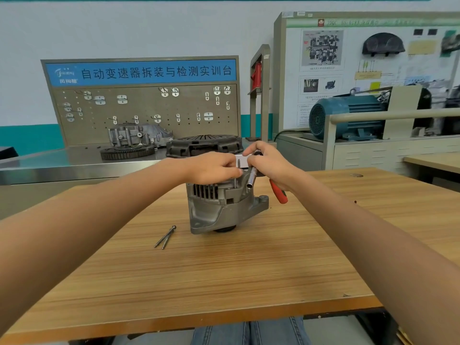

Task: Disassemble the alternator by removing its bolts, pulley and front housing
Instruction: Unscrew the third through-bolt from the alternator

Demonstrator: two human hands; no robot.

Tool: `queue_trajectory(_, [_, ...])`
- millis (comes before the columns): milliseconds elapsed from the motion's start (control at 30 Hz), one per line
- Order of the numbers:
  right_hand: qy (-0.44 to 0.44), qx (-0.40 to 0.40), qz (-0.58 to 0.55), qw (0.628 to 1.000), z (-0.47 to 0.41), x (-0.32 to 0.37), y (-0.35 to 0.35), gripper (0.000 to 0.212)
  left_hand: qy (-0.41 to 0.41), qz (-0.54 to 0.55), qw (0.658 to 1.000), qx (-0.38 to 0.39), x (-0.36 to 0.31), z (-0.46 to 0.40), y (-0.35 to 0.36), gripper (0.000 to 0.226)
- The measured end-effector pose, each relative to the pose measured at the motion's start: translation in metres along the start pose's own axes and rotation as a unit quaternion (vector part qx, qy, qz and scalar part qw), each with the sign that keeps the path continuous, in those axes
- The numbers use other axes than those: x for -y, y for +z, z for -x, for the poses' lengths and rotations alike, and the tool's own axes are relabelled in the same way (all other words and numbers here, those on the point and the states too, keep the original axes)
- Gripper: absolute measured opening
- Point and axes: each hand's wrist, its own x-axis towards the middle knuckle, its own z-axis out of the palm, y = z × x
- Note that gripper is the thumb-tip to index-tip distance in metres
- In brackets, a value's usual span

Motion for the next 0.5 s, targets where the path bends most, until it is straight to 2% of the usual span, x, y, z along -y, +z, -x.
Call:
queue_trajectory(100, [-0.002,-0.004,0.003,1.000,0.0008,0.0007,0.0004,0.022,0.004,-0.001,1.000,0.022,-0.0035,-0.0004,-0.0032,0.023])
queue_trajectory(200, [-0.004,-0.005,0.001,1.000,0.0021,0.0012,0.0006,0.021,0.008,-0.056,0.998,0.034,-0.0076,-0.0023,-0.0040,0.024])
queue_trajectory(400, [-0.008,-0.008,0.000,1.000,0.0031,0.0016,0.0010,0.021,0.006,-0.106,0.994,-0.039,-0.0029,-0.0013,0.0020,0.052])
queue_trajectory(500, [-0.011,-0.008,0.003,1.000,0.0028,0.0008,0.0014,0.021,0.001,-0.093,0.995,-0.034,-0.0013,-0.0002,0.0016,0.048])
